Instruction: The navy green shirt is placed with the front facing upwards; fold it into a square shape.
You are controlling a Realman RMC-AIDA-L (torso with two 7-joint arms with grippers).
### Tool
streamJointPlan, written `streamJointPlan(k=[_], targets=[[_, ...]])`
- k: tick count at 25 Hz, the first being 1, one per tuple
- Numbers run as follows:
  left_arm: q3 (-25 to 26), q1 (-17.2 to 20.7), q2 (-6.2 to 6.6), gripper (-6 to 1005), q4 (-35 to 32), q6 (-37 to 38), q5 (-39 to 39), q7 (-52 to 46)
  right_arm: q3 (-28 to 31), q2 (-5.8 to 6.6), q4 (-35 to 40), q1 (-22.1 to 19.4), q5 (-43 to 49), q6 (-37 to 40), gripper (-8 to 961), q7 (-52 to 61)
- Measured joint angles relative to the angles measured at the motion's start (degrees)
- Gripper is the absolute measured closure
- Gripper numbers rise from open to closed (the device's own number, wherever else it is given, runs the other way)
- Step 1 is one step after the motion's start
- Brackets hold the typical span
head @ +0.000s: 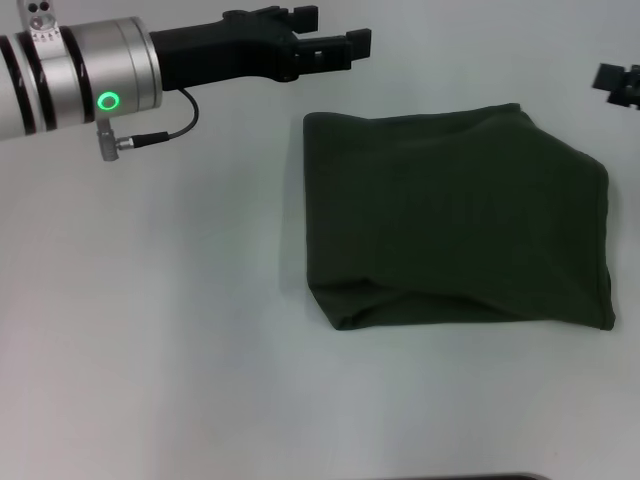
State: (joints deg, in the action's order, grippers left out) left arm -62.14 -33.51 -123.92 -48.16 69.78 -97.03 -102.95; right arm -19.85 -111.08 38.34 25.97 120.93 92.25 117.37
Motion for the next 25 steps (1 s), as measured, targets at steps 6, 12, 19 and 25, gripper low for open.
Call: streamJointPlan(k=[6, 12, 19, 25], targets=[[0.2, 0.2, 0.00, 81, 0.1, 0.0, 0.0, 0.1, -4.5, -0.46, -2.7, 2.1, 0.2, -1.8, 211, 0.1], [0.3, 0.2, 0.00, 81, 0.2, 0.0, -0.1, 0.1, -8.1, -0.86, -4.8, 2.3, 0.2, -4.5, 218, 0.4], [0.4, 0.1, 0.00, 81, 0.2, 0.0, 0.0, 0.1, -10.3, -0.62, -7.6, 1.8, 0.3, -10.0, 333, 0.6], [0.4, 0.2, 0.00, 81, 0.2, 0.0, 0.0, 0.1, -14.7, -1.15, -8.8, 2.4, 0.4, -15.8, 662, 0.4]])
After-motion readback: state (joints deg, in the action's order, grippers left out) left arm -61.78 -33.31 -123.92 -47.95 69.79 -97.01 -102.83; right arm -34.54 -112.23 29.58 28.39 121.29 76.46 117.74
